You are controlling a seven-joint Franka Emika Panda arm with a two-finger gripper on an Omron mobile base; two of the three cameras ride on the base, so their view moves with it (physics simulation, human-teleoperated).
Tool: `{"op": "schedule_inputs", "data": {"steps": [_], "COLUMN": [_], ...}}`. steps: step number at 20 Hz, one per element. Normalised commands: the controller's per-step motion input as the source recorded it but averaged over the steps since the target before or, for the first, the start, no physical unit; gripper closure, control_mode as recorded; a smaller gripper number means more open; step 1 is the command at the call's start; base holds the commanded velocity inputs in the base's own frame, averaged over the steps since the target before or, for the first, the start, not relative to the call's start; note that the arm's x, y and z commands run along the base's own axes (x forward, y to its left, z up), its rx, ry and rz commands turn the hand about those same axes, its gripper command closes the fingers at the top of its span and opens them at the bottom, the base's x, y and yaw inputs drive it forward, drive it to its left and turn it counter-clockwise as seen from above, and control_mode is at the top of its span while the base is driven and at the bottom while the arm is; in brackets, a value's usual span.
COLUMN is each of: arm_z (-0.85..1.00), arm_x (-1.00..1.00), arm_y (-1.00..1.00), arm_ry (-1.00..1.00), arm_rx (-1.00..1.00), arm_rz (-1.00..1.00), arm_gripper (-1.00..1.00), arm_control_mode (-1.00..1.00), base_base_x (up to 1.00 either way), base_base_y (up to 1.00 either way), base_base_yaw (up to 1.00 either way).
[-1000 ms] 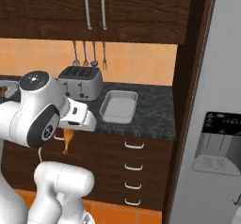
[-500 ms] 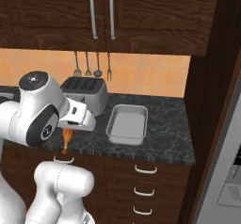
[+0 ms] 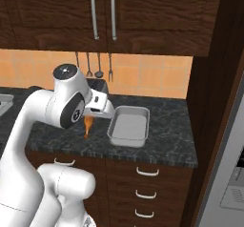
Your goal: Place one potato and one chicken drumstick in each tupperware on the nearby counter, to pack two identical lunches.
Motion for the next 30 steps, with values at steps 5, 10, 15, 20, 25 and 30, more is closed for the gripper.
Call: {"op": "schedule_inputs", "data": {"steps": [5,10,15,20,25,30], "arm_z": [-0.27,-0.50,-0.58,-0.44,-0.34,-0.30], "arm_x": [0.94,0.71,0.82,0.51,0.37,0.44], "arm_y": [-0.29,-0.37,-0.08,-0.10,-0.18,0.00], "arm_ry": [0.00,0.00,0.00,0.00,0.00,0.00], "arm_rx": [0.00,0.00,0.00,0.00,0.00,0.00], "arm_rz": [0.00,0.00,0.00,0.00,0.00,0.00], "arm_gripper": [1.00,1.00,1.00,1.00,1.00,1.00], "arm_control_mode": [-1.00,-1.00,-1.00,-1.00,-1.00,-1.00], "base_base_x": [0.00,0.00,0.00,0.00,0.00,0.00], "base_base_y": [0.00,0.00,0.00,0.00,0.00,0.00], "base_base_yaw": [0.00,0.00,0.00,0.00,0.00,0.00]}}
